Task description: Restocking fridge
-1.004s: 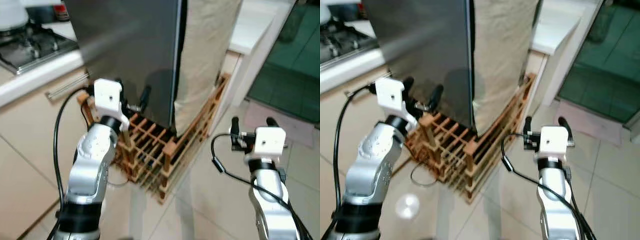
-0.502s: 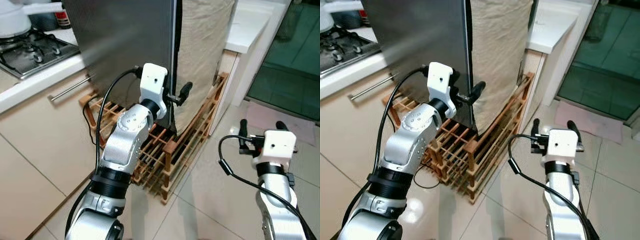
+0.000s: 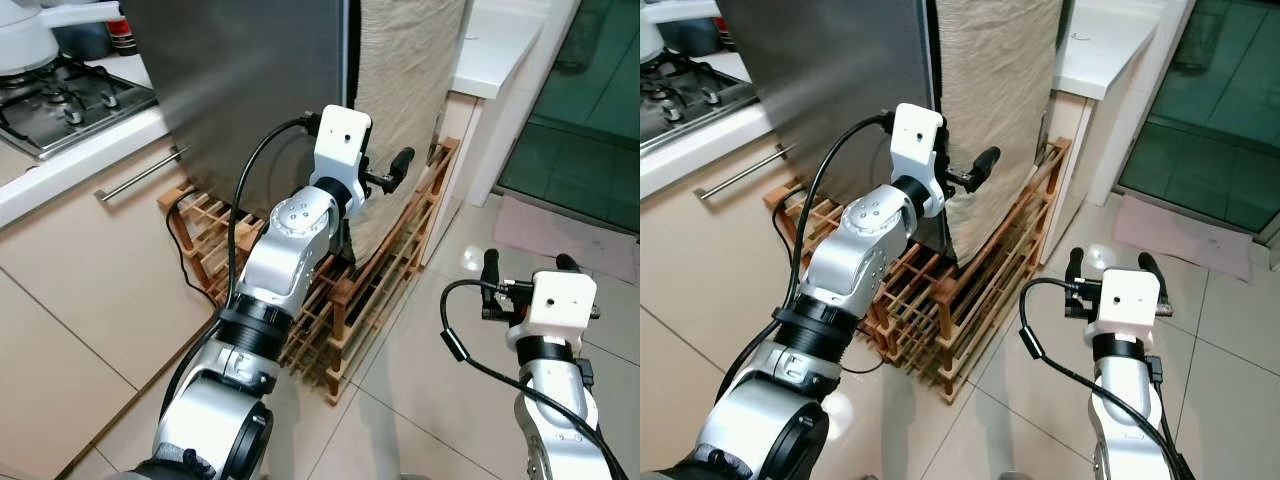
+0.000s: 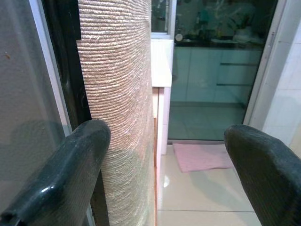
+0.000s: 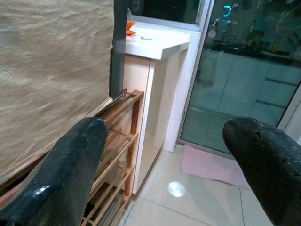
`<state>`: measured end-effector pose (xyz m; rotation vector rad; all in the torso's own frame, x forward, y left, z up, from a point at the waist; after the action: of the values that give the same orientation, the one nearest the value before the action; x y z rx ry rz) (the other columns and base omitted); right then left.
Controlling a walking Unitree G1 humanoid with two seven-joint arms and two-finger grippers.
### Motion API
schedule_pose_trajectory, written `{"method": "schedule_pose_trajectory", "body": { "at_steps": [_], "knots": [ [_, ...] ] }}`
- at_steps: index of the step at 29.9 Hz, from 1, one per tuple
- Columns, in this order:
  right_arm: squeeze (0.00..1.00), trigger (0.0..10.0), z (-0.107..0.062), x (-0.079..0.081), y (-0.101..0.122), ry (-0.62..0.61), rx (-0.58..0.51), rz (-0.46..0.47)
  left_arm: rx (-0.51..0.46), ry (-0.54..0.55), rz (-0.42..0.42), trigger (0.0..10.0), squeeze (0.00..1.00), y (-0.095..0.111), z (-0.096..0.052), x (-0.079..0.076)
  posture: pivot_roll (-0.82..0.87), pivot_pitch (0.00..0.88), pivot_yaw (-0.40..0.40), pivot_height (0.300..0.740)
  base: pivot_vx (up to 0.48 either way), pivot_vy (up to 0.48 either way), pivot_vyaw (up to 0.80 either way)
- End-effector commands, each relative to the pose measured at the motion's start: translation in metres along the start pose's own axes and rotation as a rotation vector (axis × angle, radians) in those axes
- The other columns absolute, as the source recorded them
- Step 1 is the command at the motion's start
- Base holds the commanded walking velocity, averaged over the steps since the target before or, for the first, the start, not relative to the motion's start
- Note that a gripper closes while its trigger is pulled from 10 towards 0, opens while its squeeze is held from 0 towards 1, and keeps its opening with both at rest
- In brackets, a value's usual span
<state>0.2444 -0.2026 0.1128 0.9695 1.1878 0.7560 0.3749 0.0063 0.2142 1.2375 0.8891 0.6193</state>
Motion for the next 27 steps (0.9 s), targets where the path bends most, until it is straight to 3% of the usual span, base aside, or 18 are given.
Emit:
{"method": "schedule_pose_trajectory", "body": {
  "at_steps": [1, 19, 23, 24, 27],
  "knots": [
    [0.0, 10.0, -0.001, -0.001, 0.006, -0.005, -0.013, 0.006, -0.017, 0.037, -0.004, 10.0, 0.0, 0.005, 0.004, 0.003, -0.18, 0.032, 0.065, 0.74, 0.0, 0.0, 0.0],
    [0.0, 10.0, -0.001, 0.0, 0.003, 0.012, 0.001, 0.001, 0.0, 0.071, -0.085, 10.0, 0.0, -0.003, 0.001, 0.009, -0.17, 0.024, 0.056, 0.74, 0.0, 0.0, 0.0],
    [0.0, 10.0, -0.001, 0.0, 0.002, 0.017, 0.004, -0.002, 0.032, 0.072, -0.178, 10.0, 0.0, -0.006, 0.003, 0.009, -0.17, 0.023, 0.055, 0.74, 0.0, 0.0, 0.0],
    [0.0, 10.0, -0.001, 0.0, 0.002, 0.017, 0.005, -0.003, 0.063, 0.08, -0.265, 10.0, 0.0, -0.01, 0.003, 0.01, -0.17, 0.022, 0.053, 0.74, 0.0, 0.0, 0.0],
    [0.0, 10.0, 0.0, 0.0, 0.001, 0.019, 0.006, -0.004, 0.064, 0.073, -0.254, 10.0, 0.0, -0.011, 0.004, 0.008, -0.17, 0.023, 0.051, 0.74, 0.0, 0.0, 0.0]
  ]
}}
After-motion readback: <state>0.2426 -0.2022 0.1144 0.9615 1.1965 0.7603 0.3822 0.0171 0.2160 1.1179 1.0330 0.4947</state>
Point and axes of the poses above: a point about 5 cm out from each wrist's last joint towards the gripper, its own z axis pointing out of the wrist towards the gripper, its own y axis along the axis of the wrist's last joint, x = y × z, the point moved 2 cm from there along z, pointing out of the wrist towards the gripper, and after that the axes turned 13 degrees about -z, right-handed, at the moved point
